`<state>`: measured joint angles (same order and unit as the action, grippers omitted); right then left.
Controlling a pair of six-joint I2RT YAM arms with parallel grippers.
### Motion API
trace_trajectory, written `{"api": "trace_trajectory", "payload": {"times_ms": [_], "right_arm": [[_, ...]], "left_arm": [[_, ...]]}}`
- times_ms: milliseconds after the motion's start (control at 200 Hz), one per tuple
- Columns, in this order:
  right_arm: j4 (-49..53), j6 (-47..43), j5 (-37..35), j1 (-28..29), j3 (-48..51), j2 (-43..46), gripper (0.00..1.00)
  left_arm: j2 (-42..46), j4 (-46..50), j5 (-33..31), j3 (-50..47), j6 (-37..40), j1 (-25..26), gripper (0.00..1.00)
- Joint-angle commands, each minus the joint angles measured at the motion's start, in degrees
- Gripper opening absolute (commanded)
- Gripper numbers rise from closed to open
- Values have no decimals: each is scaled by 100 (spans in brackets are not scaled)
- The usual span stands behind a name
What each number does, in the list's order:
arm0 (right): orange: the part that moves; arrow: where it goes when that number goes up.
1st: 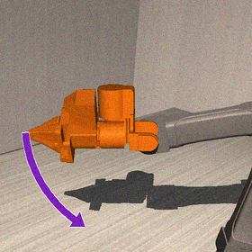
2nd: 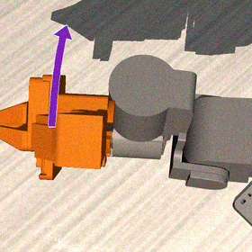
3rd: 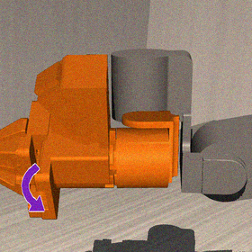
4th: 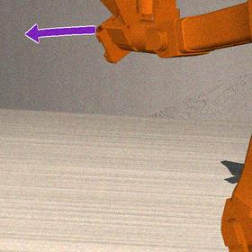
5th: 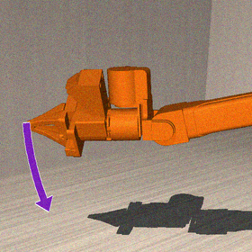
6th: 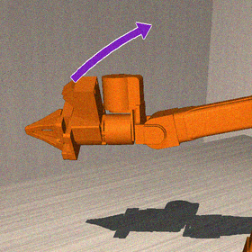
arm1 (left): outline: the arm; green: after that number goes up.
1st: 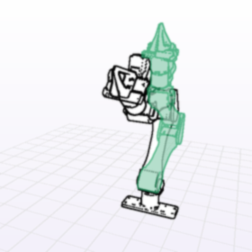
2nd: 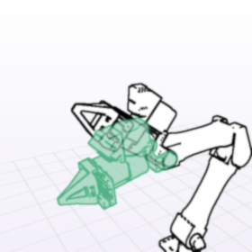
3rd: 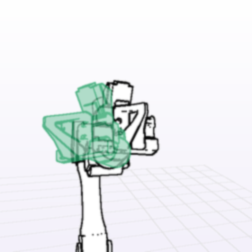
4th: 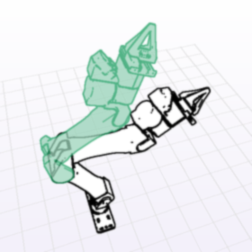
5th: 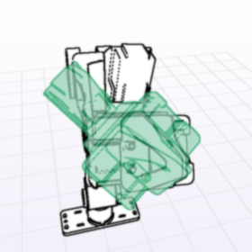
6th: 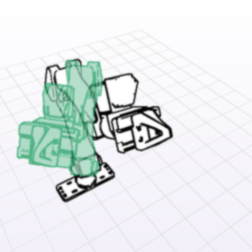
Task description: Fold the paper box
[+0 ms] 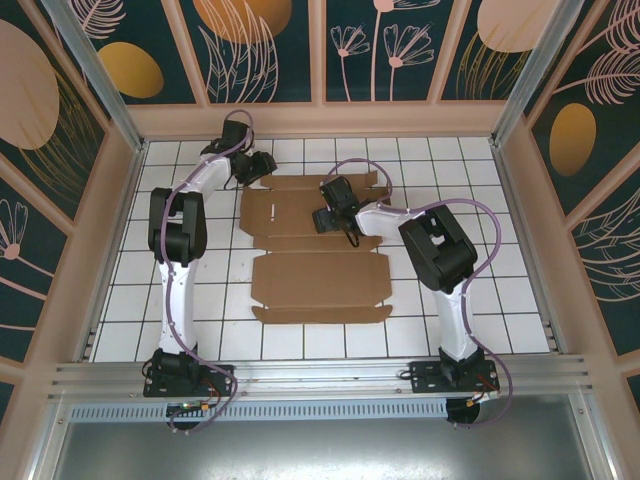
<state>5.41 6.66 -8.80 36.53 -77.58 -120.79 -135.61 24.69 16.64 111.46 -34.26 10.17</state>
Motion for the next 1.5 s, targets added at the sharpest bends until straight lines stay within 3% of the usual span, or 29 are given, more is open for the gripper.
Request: {"api": "trace_trajectory", "payload": {"times_ms": [0, 520, 646, 791, 1041, 1241, 1496], "right_arm": [[885, -26, 97, -4, 245, -630, 72], [927, -14, 109, -3, 227, -712, 71], [958, -14, 119, -12, 227, -718, 71], [964, -4, 158, -10, 217, -728, 70], [1039, -37, 172, -16, 157, -746, 69], [1073, -44, 212, -19, 135, -791, 69], [1104, -53, 213, -8, 131, -763, 68]], "left_arm": [[-44, 92, 94, 228, 6, 214, 50], [-631, 265, 38, 611, -117, 646, 49], [-331, 427, -38, 592, 18, 632, 49], [854, 172, -56, -424, 85, 631, 51], [2905, -547, -43, -3298, -453, 652, 54], [3536, -430, -1085, -4132, -161, 486, 60], [2703, -19, -1980, -3130, 404, 156, 58]]}}
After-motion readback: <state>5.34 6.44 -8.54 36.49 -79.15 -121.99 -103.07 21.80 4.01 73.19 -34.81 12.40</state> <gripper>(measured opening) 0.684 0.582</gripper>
